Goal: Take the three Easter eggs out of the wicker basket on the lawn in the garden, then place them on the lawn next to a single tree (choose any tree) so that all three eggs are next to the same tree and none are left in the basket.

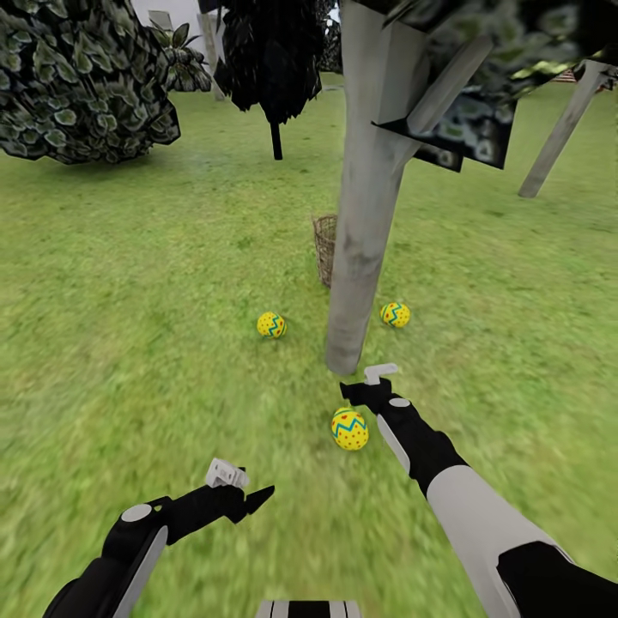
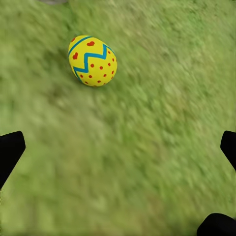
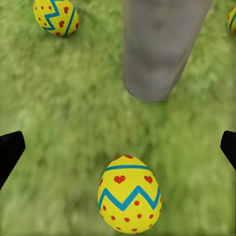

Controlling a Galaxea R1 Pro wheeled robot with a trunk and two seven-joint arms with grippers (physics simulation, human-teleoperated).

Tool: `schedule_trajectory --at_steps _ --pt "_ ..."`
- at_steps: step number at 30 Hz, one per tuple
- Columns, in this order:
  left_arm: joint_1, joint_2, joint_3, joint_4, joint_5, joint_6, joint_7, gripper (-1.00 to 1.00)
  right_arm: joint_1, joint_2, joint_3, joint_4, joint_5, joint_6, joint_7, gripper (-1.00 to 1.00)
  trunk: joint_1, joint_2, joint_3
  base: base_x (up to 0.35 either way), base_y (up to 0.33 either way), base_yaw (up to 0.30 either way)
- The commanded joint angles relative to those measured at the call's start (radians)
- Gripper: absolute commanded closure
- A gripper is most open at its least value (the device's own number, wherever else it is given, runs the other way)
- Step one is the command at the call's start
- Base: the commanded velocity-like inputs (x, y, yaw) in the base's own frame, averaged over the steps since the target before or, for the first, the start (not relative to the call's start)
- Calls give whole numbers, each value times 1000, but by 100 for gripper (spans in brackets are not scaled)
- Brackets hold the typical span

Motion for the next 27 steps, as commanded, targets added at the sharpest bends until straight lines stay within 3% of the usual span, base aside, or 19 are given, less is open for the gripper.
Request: schedule_trajectory --at_steps 1,13,17,21,24,27 --pt "0 1 -1 -1 10 9 2 -100 0 0 2 -1 -7 8 0 -100 -4 7 3 0 0 0" --pt "0 1 4 40 8 1 33 -100 -1 0 1 9 -10 11 -1 -100 -50 91 41 0 0 0" --pt "0 5 56 71 5 -2 63 -100 1 0 0 14 -12 12 0 -100 -65 119 53 0 0 0" --pt "-2 10 66 47 5 -1 58 -100 6 -4 0 8 -15 -1 3 -100 -81 147 66 0 0 0" --pt "-2 23 67 37 5 -1 50 -100 16 -17 -1 8 -18 -48 9 -100 -92 168 75 0 0 0" --pt "-2 44 69 43 6 -2 0 -100 54 -25 0 14 -17 -135 13 -100 -104 189 85 0 0 0"
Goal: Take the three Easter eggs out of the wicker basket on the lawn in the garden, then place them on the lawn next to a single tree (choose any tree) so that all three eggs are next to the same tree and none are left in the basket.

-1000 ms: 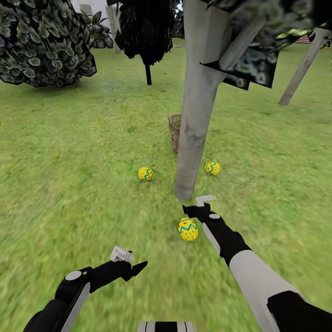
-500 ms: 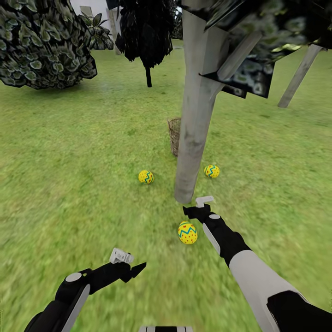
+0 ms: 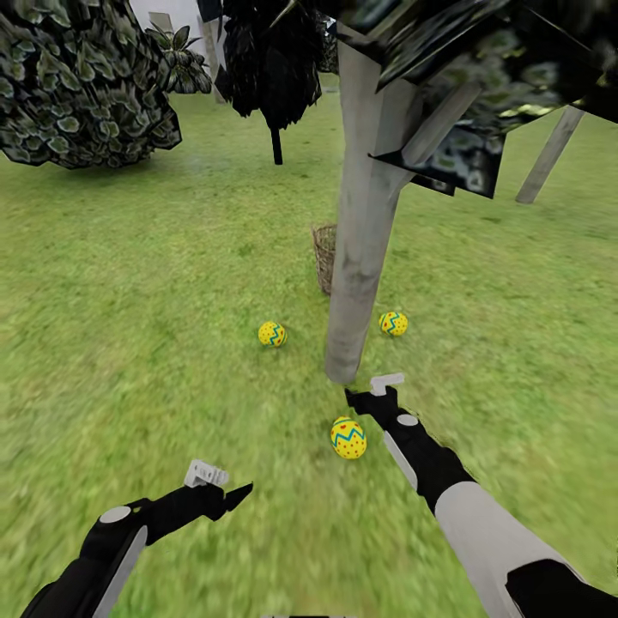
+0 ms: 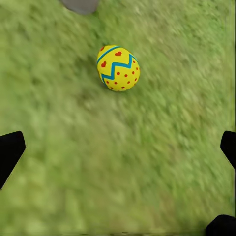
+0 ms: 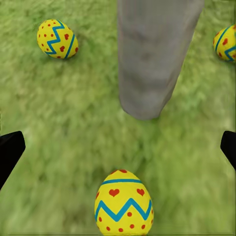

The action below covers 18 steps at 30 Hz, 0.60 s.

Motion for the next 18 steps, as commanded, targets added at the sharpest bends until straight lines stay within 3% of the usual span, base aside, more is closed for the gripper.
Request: schedule_trajectory --at_steps 1,5,9,11,18 --pt "0 3 -1 2 10 9 -12 -100 12 -1 2 -1 -9 -5 1 -100 -4 7 3 0 0 0" --pt "0 18 2 3 10 8 -61 -100 81 -3 1 -3 -5 -42 -1 -100 -19 35 15 0 0 0" --pt "0 21 3 4 10 8 -68 -100 117 -4 1 -3 1 -76 -2 -100 -35 63 29 0 0 0" --pt "0 21 3 4 10 8 -69 -100 143 -24 2 -9 1 -83 0 -100 -42 77 38 0 0 0" --pt "0 22 2 6 10 8 -70 -100 169 -42 1 -9 -5 -88 1 -100 -69 126 71 0 0 0"
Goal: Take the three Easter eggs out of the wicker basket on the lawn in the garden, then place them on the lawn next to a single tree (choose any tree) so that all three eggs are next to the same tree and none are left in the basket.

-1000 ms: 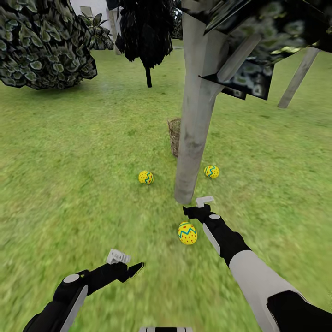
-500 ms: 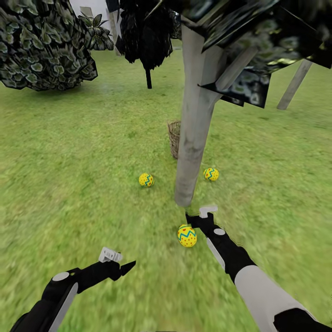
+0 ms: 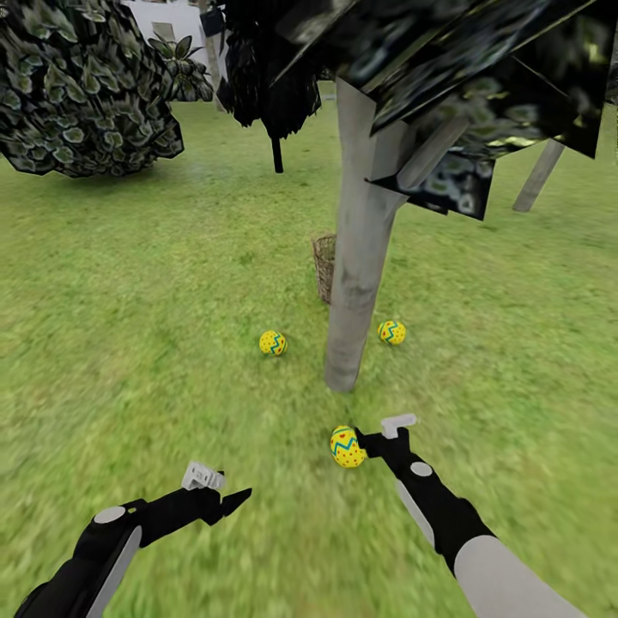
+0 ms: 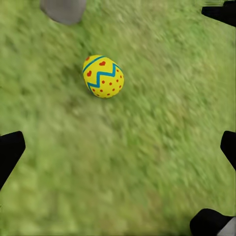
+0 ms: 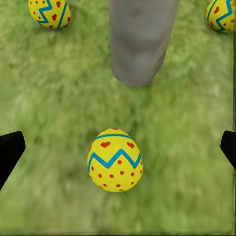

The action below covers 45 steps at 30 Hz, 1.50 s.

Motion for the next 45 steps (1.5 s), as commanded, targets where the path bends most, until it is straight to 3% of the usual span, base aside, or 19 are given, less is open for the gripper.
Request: schedule_trajectory --at_steps 1,4,8,16,23,27,38,45 --pt "0 1 -1 0 9 9 1 -100 3 -6 2 1 -10 -7 1 -100 -4 7 4 0 0 0" --pt "2 2 -1 13 9 7 2 -100 10 -20 3 2 -11 -21 2 -100 -16 28 19 0 0 0" --pt "3 28 -1 123 8 -104 1 -100 31 -32 4 7 -12 -29 7 -100 -31 56 38 0 0 0" --pt "3 42 -4 152 6 -170 -2 -100 60 -34 3 10 -12 -44 7 -100 -62 112 76 0 0 0" --pt "3 43 -5 198 8 -245 -106 -100 73 -35 3 12 -13 -62 10 -100 -88 161 109 0 0 0" --pt "3 43 -4 251 8 -310 -110 -100 74 -35 3 37 -13 -67 22 -100 -104 189 128 0 0 0" --pt "3 46 -1 301 8 -330 -55 -100 74 -34 4 72 -12 -91 22 -100 -146 266 175 0 0 0" --pt "3 47 -1 329 8 -331 -53 -100 74 -34 3 107 -12 -102 22 -100 -173 315 198 0 0 0"
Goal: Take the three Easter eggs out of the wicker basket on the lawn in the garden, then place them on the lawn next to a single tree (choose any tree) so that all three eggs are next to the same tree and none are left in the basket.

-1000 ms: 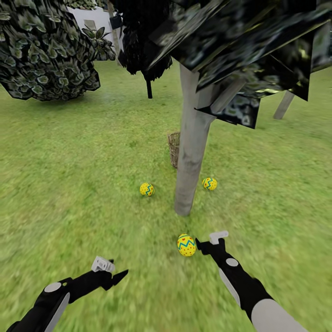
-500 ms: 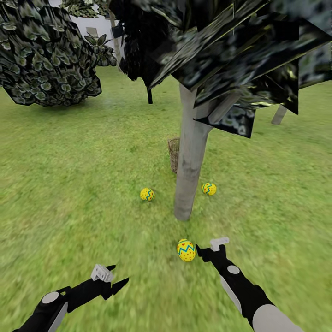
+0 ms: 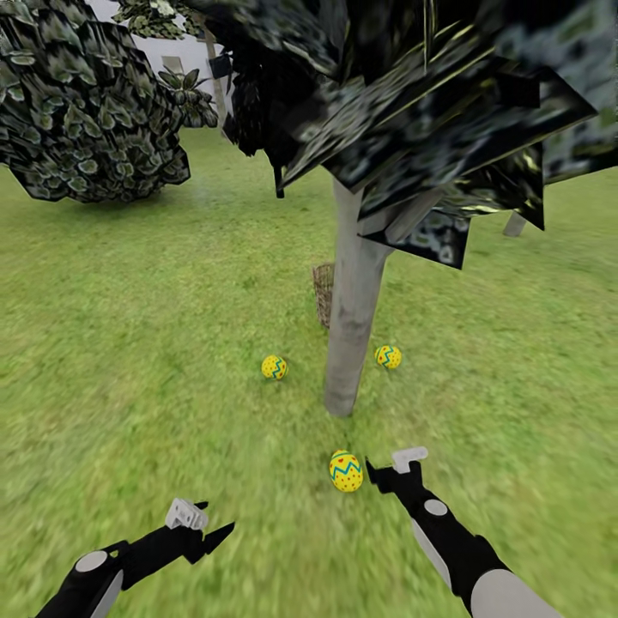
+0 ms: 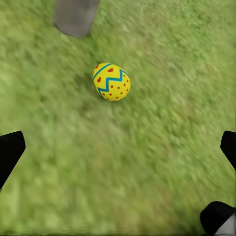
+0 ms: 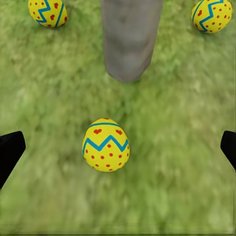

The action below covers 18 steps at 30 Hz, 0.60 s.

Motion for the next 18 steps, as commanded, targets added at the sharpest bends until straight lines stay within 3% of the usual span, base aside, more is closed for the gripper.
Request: schedule_trajectory --at_steps 1,7,13,18 --pt "0 1 -2 7 10 9 -1 -100 -1 -1 6 9 -9 -12 0 -100 -4 7 4 0 0 0" --pt "0 13 -2 68 10 -41 29 -100 -1 -2 4 85 -7 -36 0 -100 -27 49 32 0 0 0" --pt "0 12 -7 162 10 -81 52 -100 -1 -48 4 242 -8 -110 -1 -100 -50 91 59 0 0 0" --pt "0 13 -11 190 10 -112 51 -100 -1 -61 4 349 -8 -180 -1 -100 -69 126 76 0 0 0"
